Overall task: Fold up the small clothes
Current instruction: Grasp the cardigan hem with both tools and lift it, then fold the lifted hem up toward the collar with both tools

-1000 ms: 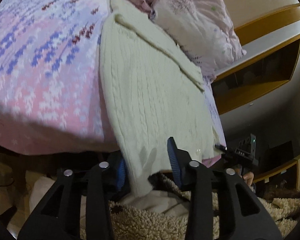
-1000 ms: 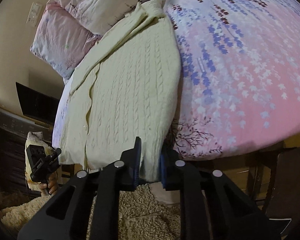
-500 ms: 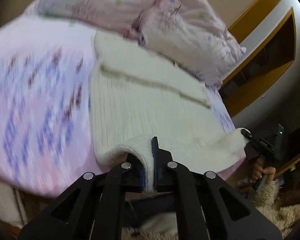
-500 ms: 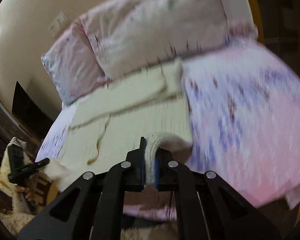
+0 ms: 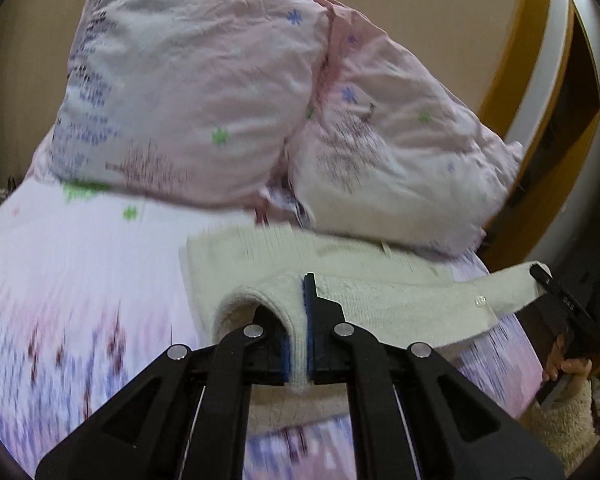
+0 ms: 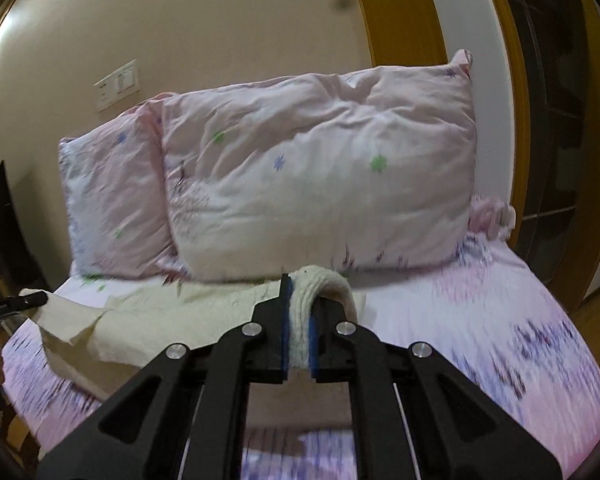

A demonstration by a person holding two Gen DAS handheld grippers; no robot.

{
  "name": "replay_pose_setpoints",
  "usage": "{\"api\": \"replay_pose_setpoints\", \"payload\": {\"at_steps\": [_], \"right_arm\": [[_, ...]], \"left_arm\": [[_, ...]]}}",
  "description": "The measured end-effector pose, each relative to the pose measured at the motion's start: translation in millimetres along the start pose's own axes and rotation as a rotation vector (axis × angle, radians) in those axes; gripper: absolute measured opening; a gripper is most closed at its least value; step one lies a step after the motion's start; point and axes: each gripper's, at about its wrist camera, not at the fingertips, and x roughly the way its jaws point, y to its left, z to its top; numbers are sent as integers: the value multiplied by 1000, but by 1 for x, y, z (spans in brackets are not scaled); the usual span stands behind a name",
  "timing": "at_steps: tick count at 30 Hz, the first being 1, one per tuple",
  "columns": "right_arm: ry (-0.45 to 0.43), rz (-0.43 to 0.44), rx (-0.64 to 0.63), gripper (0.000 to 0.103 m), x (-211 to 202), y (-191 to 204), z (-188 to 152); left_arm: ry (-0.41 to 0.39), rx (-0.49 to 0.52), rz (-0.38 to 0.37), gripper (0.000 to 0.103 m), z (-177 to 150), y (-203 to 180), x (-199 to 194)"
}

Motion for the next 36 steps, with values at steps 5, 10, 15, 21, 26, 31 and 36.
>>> {"api": "replay_pose_setpoints", "payload": {"at_steps": [5, 10, 15, 21, 26, 31, 36], "right_arm": [[8, -65, 5, 6, 55, 3, 12], [97, -98, 60, 6, 110, -5, 6], [238, -129, 137, 6, 168, -21, -9], [369, -125, 254, 18, 213, -40, -24], [318, -107, 289, 53, 199, -48, -15], [301, -97, 302, 47, 167, -65, -18], [335, -79, 309, 36, 141, -80, -38]], "left_arm": [[-9, -48, 15, 4, 29, 18, 45], [27, -109, 30, 4, 37, 38, 97], [108, -225, 32, 4, 28, 63, 147], [181, -292, 31, 5, 20, 72, 176], [190, -362, -3, 28, 19, 78, 171], [128, -326, 12, 49, 19, 76, 136], [122, -231, 80, 49, 3, 77, 104]]}}
